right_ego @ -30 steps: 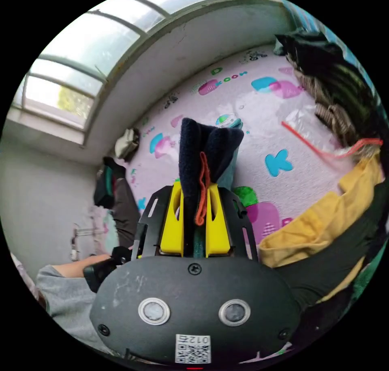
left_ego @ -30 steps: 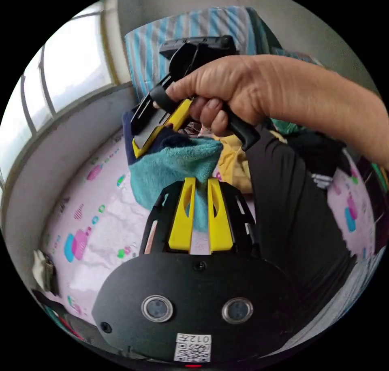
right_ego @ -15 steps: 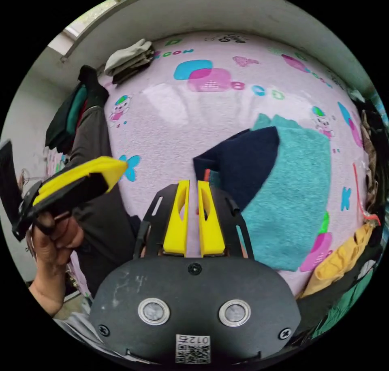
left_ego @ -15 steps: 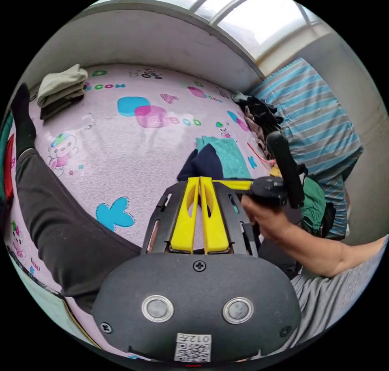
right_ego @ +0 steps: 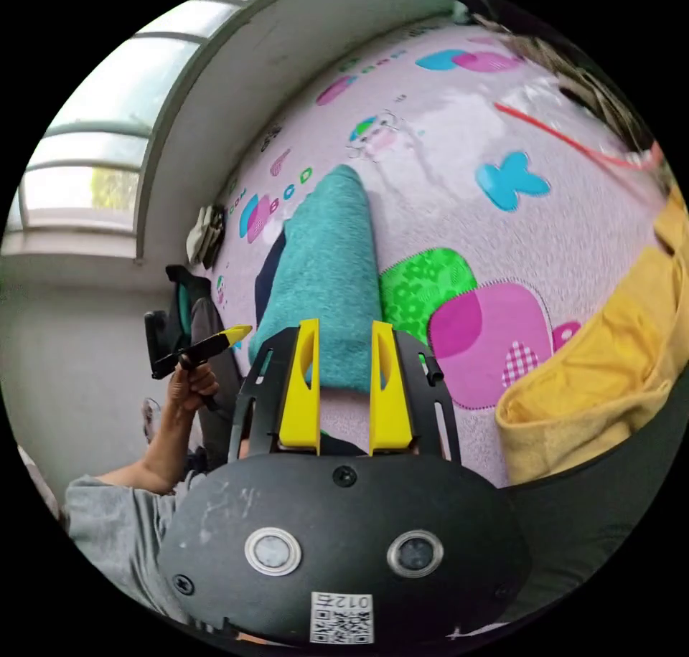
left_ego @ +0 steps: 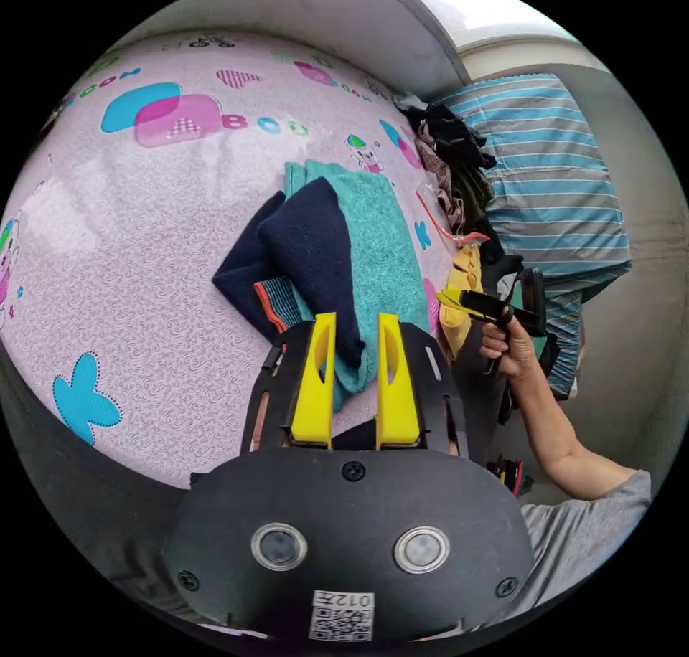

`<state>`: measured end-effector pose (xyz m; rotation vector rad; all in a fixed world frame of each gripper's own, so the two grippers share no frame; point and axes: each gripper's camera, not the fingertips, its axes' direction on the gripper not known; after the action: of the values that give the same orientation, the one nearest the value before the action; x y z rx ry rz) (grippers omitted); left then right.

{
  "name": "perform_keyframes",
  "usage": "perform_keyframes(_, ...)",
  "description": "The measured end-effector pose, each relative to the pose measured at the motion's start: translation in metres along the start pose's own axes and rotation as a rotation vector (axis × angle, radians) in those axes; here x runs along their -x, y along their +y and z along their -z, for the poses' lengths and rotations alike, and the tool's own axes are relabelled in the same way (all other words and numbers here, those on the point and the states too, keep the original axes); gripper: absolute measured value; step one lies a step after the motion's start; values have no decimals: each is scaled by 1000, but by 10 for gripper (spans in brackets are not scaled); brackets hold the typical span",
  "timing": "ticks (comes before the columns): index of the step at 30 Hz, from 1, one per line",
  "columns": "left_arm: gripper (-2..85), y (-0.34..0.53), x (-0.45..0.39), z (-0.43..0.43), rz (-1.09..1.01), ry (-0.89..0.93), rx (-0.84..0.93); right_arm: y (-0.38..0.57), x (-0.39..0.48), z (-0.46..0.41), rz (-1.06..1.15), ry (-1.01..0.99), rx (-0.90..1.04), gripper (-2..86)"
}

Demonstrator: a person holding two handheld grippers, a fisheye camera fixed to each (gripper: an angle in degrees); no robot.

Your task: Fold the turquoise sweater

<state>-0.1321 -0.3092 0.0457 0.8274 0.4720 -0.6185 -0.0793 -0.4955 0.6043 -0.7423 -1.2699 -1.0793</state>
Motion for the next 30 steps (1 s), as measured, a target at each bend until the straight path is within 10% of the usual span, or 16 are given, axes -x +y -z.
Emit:
perform_keyframes(16,93,-81,77,-6,194,33,28,26,-126,-24,-211,-200,76,123)
perform_keyframes(22,88,-74,100,21,262,67,-87,56,-105,25,-190,-118,-187,96)
perform_keyframes(30,92,-97,118,10,266,79,-7,77,-96,-67,-294,-485,43,111)
